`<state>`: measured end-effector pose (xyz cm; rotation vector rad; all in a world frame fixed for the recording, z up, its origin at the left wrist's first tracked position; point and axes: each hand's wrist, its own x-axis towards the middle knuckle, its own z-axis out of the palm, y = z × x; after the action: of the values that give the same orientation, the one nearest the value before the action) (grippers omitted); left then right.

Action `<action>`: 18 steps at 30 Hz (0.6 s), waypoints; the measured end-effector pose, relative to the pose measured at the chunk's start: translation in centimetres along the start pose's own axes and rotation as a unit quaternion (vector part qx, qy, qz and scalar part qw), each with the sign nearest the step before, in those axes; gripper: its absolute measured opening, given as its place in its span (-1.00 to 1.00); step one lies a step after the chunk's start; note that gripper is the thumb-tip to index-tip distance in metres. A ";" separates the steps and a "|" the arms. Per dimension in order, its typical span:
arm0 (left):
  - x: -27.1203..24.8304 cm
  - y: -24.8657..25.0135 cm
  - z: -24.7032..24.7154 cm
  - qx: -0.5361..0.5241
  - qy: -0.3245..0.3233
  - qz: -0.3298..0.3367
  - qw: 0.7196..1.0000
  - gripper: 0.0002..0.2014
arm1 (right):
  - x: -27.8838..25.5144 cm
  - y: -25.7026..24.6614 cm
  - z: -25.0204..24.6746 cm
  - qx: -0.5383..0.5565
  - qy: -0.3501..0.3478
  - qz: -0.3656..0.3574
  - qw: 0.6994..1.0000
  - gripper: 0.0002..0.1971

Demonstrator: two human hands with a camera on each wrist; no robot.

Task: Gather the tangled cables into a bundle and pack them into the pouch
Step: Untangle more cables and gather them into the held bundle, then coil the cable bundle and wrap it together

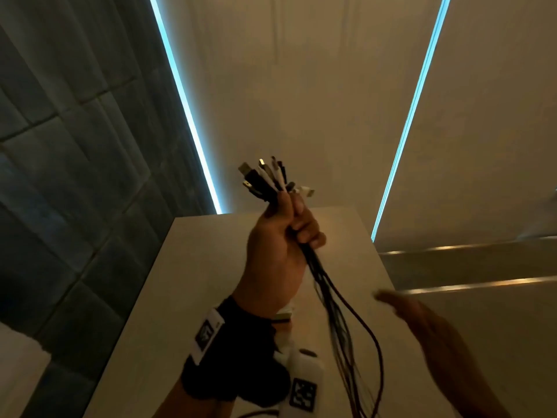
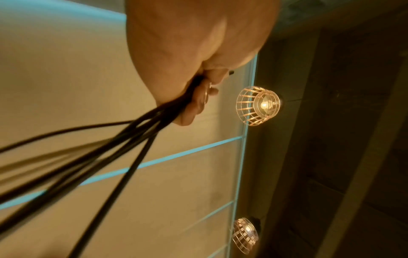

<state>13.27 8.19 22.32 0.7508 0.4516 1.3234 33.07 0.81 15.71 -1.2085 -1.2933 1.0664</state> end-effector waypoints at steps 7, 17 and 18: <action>1.7 -0.3 -0.7 0.103 0.006 -0.072 0.992 -0.77 | 2.0 -0.3 9.0 0.094 -0.130 0.075 0.984 -0.29; 3.1 0.7 -9.6 0.089 0.131 -0.057 0.986 -0.67 | -2.4 2.5 5.0 0.064 -0.253 0.256 0.931 -0.37; 2.9 0.8 -10.3 0.105 0.139 -0.056 0.983 -0.67 | -2.6 1.9 4.0 0.026 -0.267 0.240 0.933 -0.38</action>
<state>6.22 13.43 16.13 0.7045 0.8567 1.2917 29.16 -1.44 13.26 -1.2750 -1.3847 1.8713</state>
